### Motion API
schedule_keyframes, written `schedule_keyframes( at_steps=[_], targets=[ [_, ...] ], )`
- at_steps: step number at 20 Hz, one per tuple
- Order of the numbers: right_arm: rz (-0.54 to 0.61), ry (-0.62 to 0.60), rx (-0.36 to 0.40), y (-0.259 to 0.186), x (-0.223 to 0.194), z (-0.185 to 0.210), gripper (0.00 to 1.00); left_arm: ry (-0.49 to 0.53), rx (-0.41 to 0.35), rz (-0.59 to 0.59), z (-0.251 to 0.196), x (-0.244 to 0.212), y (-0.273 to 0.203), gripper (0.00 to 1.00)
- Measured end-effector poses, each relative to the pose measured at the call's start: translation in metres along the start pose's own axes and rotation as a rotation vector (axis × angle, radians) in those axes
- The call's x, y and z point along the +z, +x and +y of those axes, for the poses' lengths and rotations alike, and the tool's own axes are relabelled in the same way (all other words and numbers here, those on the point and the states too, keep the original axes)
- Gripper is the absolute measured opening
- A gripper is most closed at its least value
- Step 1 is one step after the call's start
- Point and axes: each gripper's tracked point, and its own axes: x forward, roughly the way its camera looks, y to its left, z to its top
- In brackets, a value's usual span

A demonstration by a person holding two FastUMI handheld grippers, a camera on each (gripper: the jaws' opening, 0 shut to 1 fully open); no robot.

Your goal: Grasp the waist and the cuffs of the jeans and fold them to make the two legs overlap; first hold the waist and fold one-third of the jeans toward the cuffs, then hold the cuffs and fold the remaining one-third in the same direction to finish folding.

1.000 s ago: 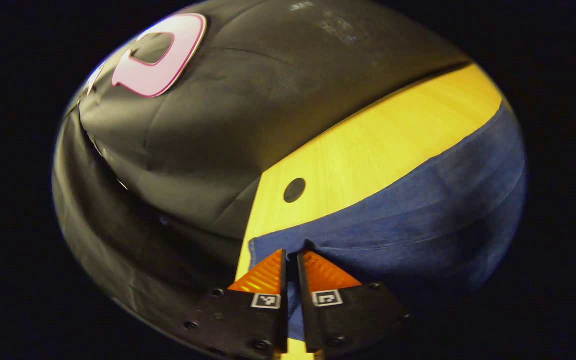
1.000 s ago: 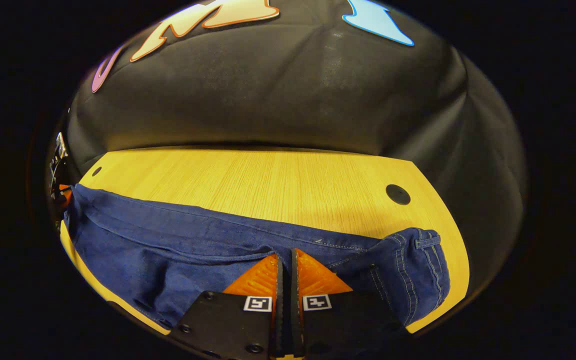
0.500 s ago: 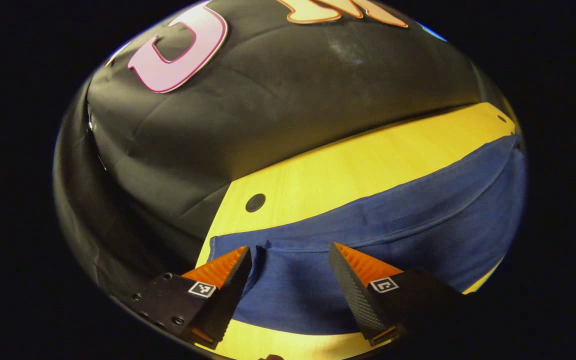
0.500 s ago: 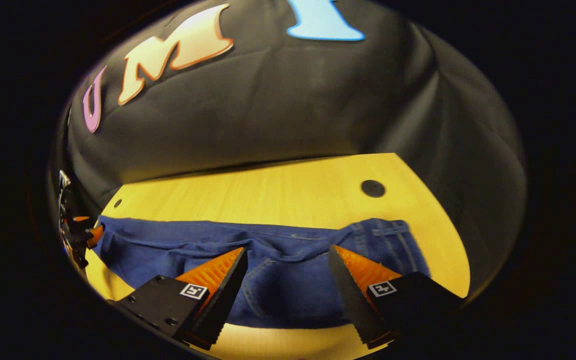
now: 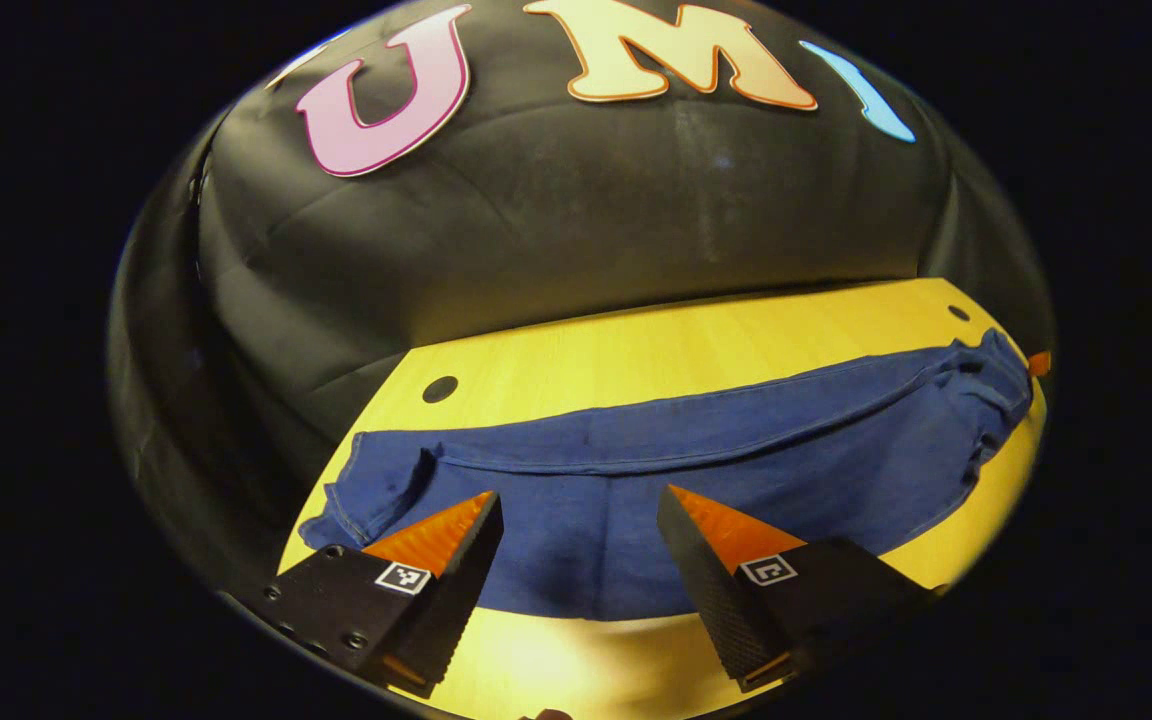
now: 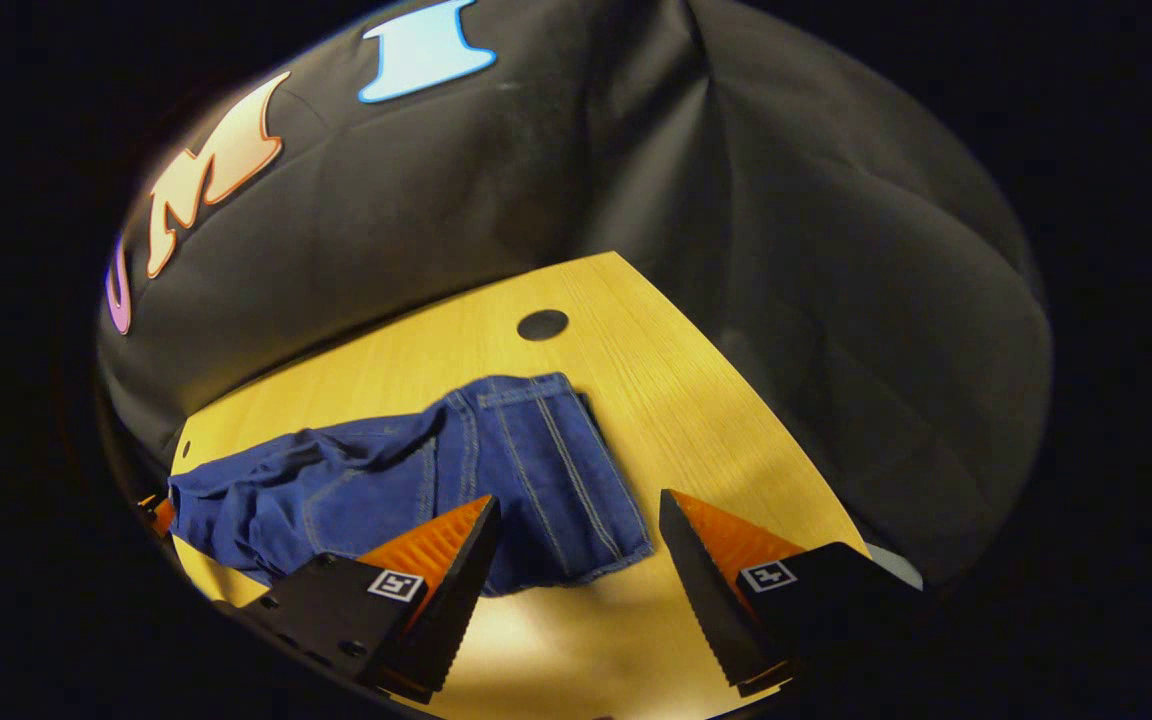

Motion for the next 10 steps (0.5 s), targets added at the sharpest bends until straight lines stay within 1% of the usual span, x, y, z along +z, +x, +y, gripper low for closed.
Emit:
schedule_keyframes(
  at_steps=[1, 3, 5, 8, 9, 10],
  targets=[
    [0.007, 0.005, 0.009, 0.003, -0.004, 0.001, 0.99, -0.018, -0.002, -0.006, -0.006, 0.003, -0.009, 0.96],
    [0.029, 0.013, 0.020, 0.011, -0.015, 0.000, 0.99, -0.049, -0.002, -0.010, -0.011, 0.002, -0.018, 0.96],
    [0.040, 0.022, 0.032, 0.018, -0.021, 0.003, 0.99, -0.061, 0.013, -0.014, -0.011, 0.003, -0.027, 0.96],
    [0.026, 0.009, 0.049, 0.016, -0.021, 0.003, 0.98, -0.081, 0.033, -0.044, -0.006, 0.015, -0.041, 0.96],
    [0.006, -0.009, 0.052, 0.016, -0.019, 0.006, 0.93, -0.080, 0.036, -0.050, -0.005, 0.019, -0.045, 0.96],
    [-0.005, -0.020, 0.050, 0.019, -0.021, 0.007, 0.97, -0.072, 0.044, -0.059, -0.005, 0.023, -0.048, 0.95]
  ],
)
